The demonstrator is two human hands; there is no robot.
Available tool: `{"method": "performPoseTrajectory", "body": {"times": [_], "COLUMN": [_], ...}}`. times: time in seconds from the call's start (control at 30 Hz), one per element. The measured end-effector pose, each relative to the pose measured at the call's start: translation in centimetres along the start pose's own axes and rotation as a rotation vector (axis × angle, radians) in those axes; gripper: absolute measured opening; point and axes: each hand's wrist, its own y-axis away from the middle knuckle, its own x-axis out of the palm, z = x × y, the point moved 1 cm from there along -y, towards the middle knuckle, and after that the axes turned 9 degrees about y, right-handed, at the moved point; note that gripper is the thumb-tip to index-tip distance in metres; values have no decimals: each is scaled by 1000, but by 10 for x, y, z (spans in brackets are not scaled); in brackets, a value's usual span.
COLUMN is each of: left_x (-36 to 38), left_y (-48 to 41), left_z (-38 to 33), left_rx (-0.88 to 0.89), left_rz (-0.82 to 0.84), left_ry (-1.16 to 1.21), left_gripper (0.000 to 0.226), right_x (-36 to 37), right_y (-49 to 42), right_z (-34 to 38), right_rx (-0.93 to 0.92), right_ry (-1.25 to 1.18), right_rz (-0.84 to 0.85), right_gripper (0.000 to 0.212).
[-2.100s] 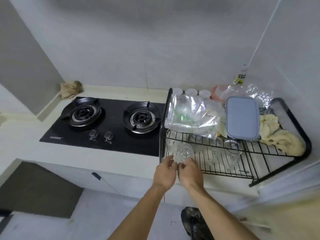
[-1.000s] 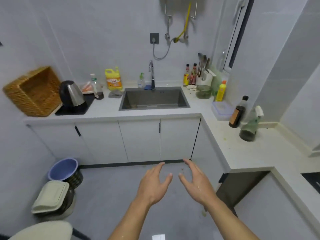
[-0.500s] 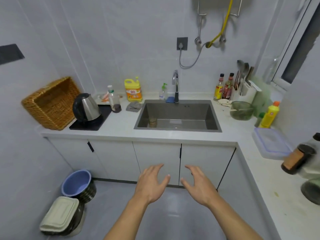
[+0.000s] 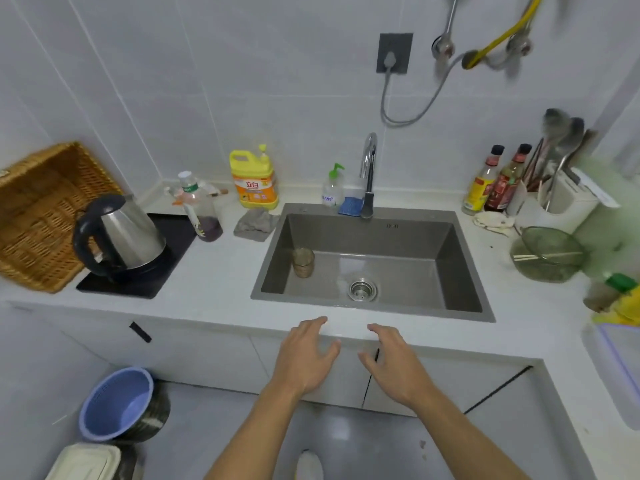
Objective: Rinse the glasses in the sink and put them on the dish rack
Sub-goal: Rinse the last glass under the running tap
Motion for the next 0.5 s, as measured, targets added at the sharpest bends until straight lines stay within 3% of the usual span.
{"method": "performPoseTrajectory", "body": {"times": [0.27,0.5], "left_x": [-21,14], "left_y": [-163,-249], "left_z": [12,16], "left_rx": [-67,-191], "left_rz": [86,160], "left_ry": [-72,-139], "left_gripper": [49,45], "right_x": [-22,-52], "right_y": [-139,-212], "right_z": [-1,-67], "right_rx": [117,298], "right_ry": [11,74], "right_rz": [14,116], "right_gripper": [50,62]}}
